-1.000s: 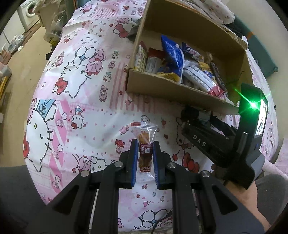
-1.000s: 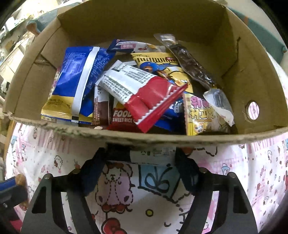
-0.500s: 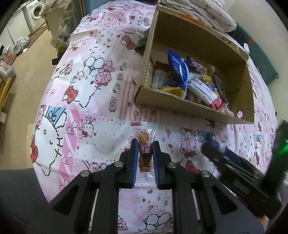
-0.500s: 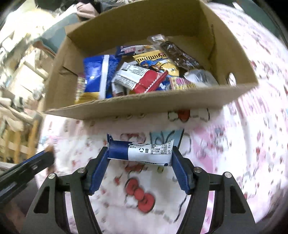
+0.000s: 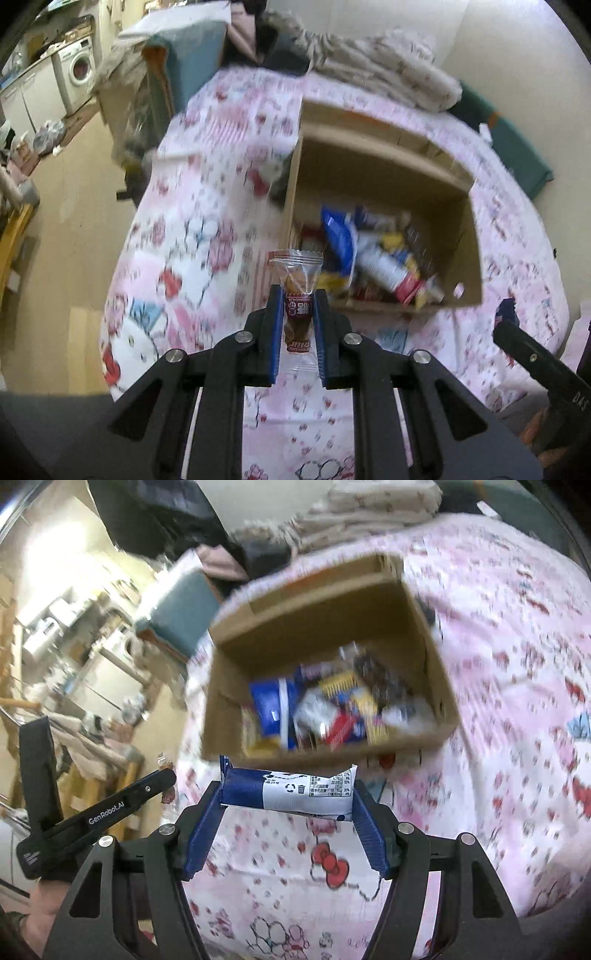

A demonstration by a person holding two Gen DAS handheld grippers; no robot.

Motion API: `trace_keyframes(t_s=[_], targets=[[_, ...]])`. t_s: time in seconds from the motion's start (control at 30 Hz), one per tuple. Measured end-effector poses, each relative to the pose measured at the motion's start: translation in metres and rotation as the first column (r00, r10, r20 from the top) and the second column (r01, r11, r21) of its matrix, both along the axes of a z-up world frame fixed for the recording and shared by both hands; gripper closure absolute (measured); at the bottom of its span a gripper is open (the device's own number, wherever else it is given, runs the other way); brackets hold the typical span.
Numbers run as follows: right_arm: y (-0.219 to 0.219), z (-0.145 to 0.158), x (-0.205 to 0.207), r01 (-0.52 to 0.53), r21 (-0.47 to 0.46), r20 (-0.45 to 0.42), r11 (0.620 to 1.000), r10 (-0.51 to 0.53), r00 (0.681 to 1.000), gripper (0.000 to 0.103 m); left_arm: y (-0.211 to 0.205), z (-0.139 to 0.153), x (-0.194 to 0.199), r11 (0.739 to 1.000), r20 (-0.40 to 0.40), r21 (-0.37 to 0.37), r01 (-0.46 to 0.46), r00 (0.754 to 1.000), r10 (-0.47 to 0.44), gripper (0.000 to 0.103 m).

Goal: Organize snacks
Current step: 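Lower both held snacks into the box and open both tools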

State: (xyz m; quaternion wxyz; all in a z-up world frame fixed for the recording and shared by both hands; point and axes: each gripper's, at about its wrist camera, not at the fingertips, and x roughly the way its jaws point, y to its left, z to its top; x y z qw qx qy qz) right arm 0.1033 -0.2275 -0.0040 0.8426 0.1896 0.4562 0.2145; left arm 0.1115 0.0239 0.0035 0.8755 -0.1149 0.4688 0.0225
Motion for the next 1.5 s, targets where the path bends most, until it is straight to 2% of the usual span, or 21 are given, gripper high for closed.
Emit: trace_keyframes(t_s=[0.17, 0.37, 0.53, 0.7, 0.9, 1.03, 1.2, 1.3, 1.33, 1.37, 1.43, 1.5], targets=[[-0.012, 0.018, 0.025, 0.021, -0.004, 0.06, 1.0, -0.021, 0.998, 0.033, 0.0, 0.025, 0.031, 1.0, 0.044, 0.007, 0.01, 0.999, -0.01, 0.09], [-0.027, 0.011, 0.059, 0.059, 0.029, 0.049, 0.998, -0.06, 0.997, 0.033, -0.008, 0.031, 0.062, 0.999, 0.057, 0.031, 0.017, 0.998, -0.018, 0.09], [-0.031, -0.012, 0.08, 0.086, 0.073, -0.004, 0.994, -0.085, 0.996, 0.031, -0.023, 0.021, 0.086, 0.996, 0.052, 0.072, 0.05, 0.997, -0.054, 0.09], [-0.025, -0.043, 0.093, 0.059, 0.09, -0.126, 0.994, -0.047, 0.991, 0.031, -0.036, 0.005, 0.104, 0.993, 0.027, 0.082, 0.079, 0.996, -0.082, 0.09], [-0.017, -0.049, 0.098, 0.034, 0.055, -0.138, 0.998, -0.027, 0.99, 0.031, -0.048, -0.015, 0.116, 0.992, 0.001, 0.091, 0.092, 0.996, -0.092, 0.09], [-0.017, -0.056, 0.102, 0.033, 0.103, -0.179, 0.994, -0.014, 0.984, 0.031, -0.052, -0.023, 0.121, 0.99, -0.007, 0.111, 0.082, 0.997, -0.082, 0.089], [-0.018, -0.055, 0.102, 0.045, 0.1, -0.172, 0.994, -0.028, 0.985, 0.029, -0.054, -0.031, 0.123, 0.991, -0.04, 0.099, 0.089, 0.996, -0.086, 0.088], [-0.022, -0.055, 0.101, 0.062, 0.111, -0.171, 0.992, -0.043, 0.984, 0.021, -0.054, -0.031, 0.123, 0.991, -0.052, 0.099, 0.086, 0.995, -0.081, 0.077], [-0.023, -0.053, 0.101, 0.069, 0.111, -0.164, 0.991, -0.05, 0.985, 0.015, -0.054, -0.03, 0.122, 0.992, -0.054, 0.101, 0.081, 0.996, -0.076, 0.061], [-0.025, -0.051, 0.1, 0.077, 0.11, -0.149, 0.991, -0.06, 0.987, 0.012, -0.053, -0.029, 0.121, 0.992, -0.053, 0.102, 0.073, 0.996, -0.068, 0.039], [-0.028, -0.045, 0.098, 0.09, 0.111, -0.116, 0.99, -0.077, 0.99, 0.004, -0.049, -0.024, 0.117, 0.994, -0.045, 0.094, 0.054, 0.998, -0.05, 0.016], [-0.031, -0.037, 0.097, 0.095, 0.113, -0.078, 0.989, -0.087, 0.993, 0.001, -0.045, -0.02, 0.113, 0.996, -0.045, 0.061, 0.062, 0.997, -0.059, 0.015]])
